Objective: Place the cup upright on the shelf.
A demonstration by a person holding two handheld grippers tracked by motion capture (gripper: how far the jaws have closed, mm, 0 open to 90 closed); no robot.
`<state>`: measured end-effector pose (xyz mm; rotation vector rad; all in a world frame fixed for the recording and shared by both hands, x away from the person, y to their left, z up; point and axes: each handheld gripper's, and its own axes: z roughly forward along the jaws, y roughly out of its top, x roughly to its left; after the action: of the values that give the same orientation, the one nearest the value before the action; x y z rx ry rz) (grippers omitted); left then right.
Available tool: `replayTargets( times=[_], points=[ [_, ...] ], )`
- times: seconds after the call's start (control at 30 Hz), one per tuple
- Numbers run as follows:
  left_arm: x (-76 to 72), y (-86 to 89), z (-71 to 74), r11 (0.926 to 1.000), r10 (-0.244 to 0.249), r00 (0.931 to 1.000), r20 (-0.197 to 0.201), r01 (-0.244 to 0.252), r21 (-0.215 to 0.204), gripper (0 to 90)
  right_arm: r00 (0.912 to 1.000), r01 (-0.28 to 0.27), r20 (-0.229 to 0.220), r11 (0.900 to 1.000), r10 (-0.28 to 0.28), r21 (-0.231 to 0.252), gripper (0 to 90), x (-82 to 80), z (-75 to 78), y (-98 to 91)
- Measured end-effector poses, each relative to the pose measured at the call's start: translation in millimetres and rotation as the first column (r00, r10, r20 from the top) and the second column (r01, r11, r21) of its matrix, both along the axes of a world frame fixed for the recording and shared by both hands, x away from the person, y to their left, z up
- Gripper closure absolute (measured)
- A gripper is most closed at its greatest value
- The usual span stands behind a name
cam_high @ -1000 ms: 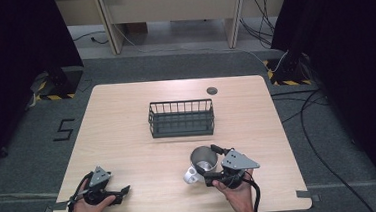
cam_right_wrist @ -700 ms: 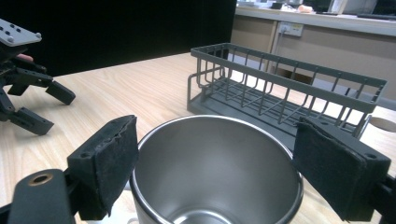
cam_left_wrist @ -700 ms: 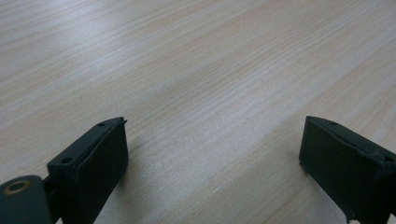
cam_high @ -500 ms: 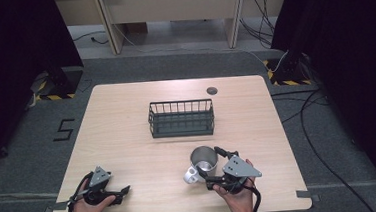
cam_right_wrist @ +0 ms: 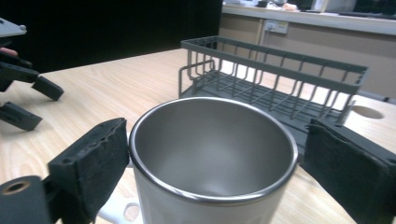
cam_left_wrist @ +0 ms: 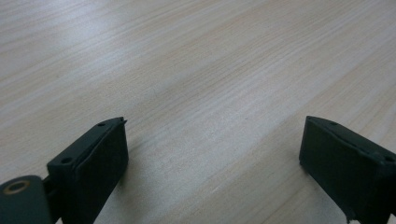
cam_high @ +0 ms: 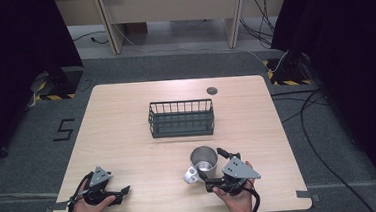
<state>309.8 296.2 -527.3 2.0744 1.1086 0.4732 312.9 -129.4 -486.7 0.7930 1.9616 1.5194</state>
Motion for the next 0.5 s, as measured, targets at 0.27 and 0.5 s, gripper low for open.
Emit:
replayTargets(
  times=[0.27,0.5],
  points=[
    [0.0,0.0,0.0,1.0,0.0,1.0,0.0,0.0,0.0,7.3,0.9999,-0.012,0.007,0.9998,0.012,0.018,4.6,10.2,-4.2,7.4],
    [0.0,0.0,0.0,1.0,0.0,1.0,0.0,0.0,0.0,7.3,0.9998,-0.021,-0.006,0.9986,0.021,0.048,2.9,17.3,-7.4,10.7]
  ],
)
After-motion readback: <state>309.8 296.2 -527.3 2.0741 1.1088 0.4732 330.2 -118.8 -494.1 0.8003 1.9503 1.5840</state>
